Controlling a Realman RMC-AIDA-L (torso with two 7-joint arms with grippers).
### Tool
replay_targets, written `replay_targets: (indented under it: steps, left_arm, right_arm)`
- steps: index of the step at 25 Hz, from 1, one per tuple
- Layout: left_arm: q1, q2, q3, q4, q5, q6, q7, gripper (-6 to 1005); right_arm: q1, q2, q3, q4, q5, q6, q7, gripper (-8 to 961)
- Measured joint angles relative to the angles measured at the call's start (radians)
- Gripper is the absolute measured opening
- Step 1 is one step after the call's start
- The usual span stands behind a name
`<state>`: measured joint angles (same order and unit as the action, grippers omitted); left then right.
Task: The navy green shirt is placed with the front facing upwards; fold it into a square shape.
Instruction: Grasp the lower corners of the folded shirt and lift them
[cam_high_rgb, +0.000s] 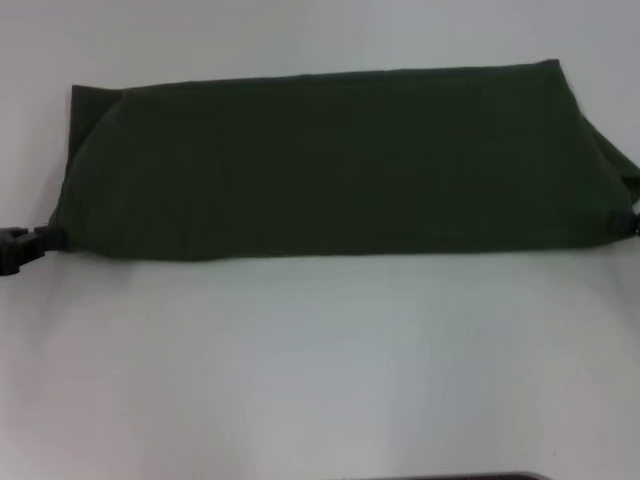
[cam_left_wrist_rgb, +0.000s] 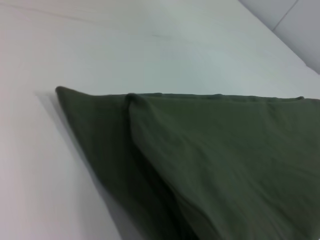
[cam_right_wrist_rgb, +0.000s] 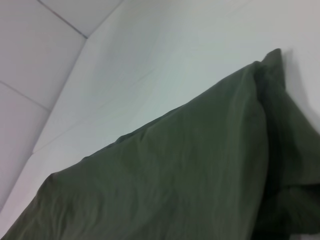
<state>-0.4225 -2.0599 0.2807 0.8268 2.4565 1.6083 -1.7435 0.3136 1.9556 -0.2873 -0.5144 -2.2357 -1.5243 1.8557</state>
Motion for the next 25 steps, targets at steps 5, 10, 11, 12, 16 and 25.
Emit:
replay_targets:
  steps: [5, 10, 11, 12, 16, 25]
  left_arm:
    - [0.030, 0.000, -0.002, 0.012, 0.003, 0.047, 0.019, 39]
    - [0.062, 0.000, -0.015, 0.037, 0.016, 0.113, 0.038, 40]
    - [0.071, 0.000, -0.019, 0.046, 0.018, 0.131, 0.042, 40]
    - [0.076, 0.000, -0.021, 0.051, 0.019, 0.139, 0.044, 40]
    - [0.101, 0.000, -0.029, 0.076, 0.027, 0.200, 0.056, 41]
    - [0.133, -0.002, -0.040, 0.089, 0.077, 0.285, 0.094, 42]
  right_arm:
    - [-0.047, 0.001, -0.003, 0.001, -0.006, -0.065, -0.067, 38]
    - [-0.078, 0.008, -0.008, 0.007, -0.008, -0.101, -0.119, 47]
    - [-0.085, 0.010, -0.008, 0.007, -0.008, -0.107, -0.129, 49]
    - [-0.092, 0.011, -0.008, 0.007, -0.008, -0.114, -0.138, 51]
    - [-0.126, 0.015, -0.009, 0.009, -0.008, -0.145, -0.171, 58]
    - [-0.176, 0.015, 0.001, 0.010, -0.008, -0.171, -0.213, 75]
